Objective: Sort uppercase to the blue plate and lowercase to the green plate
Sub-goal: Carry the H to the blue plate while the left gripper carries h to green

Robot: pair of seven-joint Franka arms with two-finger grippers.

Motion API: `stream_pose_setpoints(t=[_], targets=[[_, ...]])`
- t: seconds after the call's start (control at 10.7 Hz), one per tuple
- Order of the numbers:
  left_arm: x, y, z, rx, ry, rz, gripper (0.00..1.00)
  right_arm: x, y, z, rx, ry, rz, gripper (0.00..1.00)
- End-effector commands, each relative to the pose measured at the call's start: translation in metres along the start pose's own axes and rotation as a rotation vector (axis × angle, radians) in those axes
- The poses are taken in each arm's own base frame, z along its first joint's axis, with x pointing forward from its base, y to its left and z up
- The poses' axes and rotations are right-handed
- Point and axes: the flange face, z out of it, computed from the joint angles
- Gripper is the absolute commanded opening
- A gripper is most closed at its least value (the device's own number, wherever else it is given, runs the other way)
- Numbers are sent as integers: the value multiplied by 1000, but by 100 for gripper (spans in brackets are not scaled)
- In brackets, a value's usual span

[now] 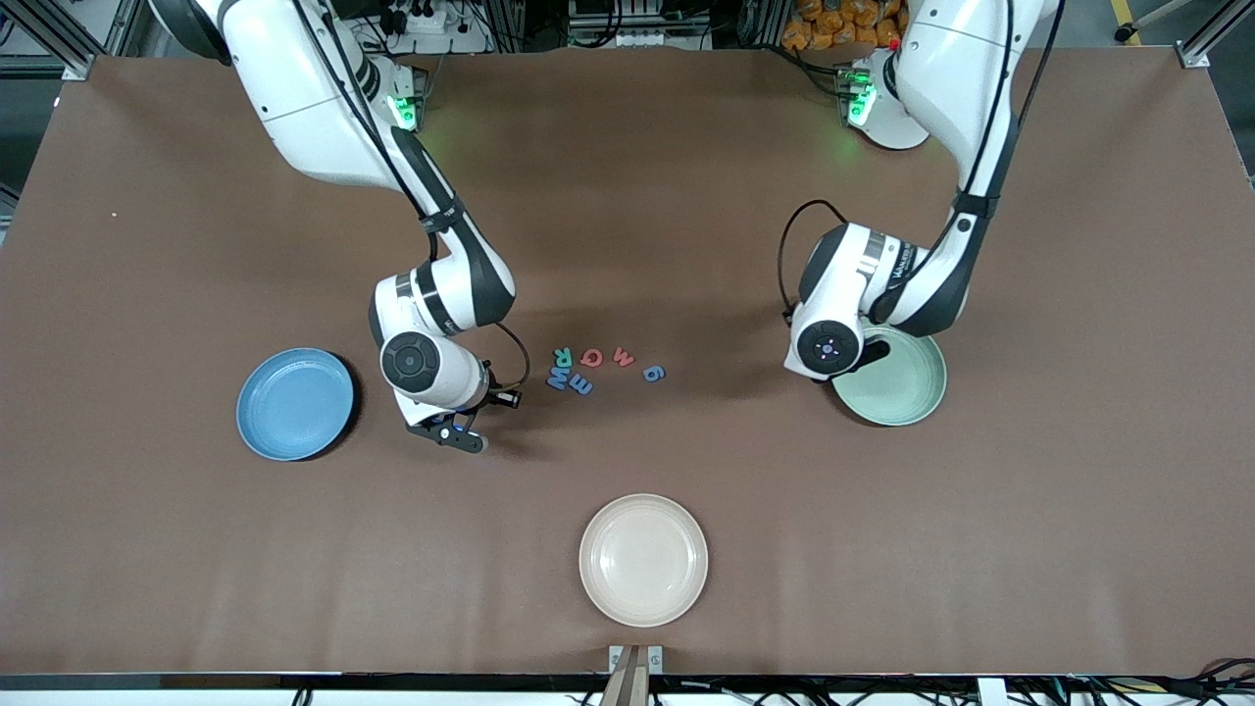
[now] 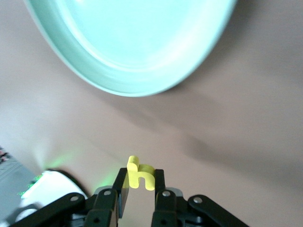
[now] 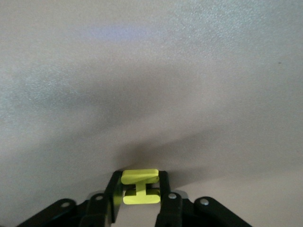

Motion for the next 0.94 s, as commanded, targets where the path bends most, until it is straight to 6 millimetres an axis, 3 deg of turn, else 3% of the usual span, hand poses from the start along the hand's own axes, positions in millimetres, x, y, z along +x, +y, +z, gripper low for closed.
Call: stream_pose_setpoints(t=[0.0, 0.19, 0.28, 0.47, 0.66, 0.75, 0.84], targets=[[3, -22, 8, 98, 34, 64, 13, -5, 4, -4, 11, -13, 15, 0], [32, -42, 13, 156, 102, 66, 13, -3, 6, -13, 17, -11, 17, 0], [42, -42, 4, 123, 175, 70, 14, 4, 13, -27, 28, -3, 22, 0], [65, -38, 2, 20, 258, 63, 20, 27, 46, -52, 35, -15, 8, 0], [67, -35, 3, 12, 264, 63, 38, 54, 99, -80, 30, -43, -51, 0], [67, -35, -1, 4, 267, 60, 62, 71, 133, -94, 28, -48, -92, 0], [64, -35, -7, -11, 271, 50, 63, 85, 162, -98, 20, -49, -121, 0]])
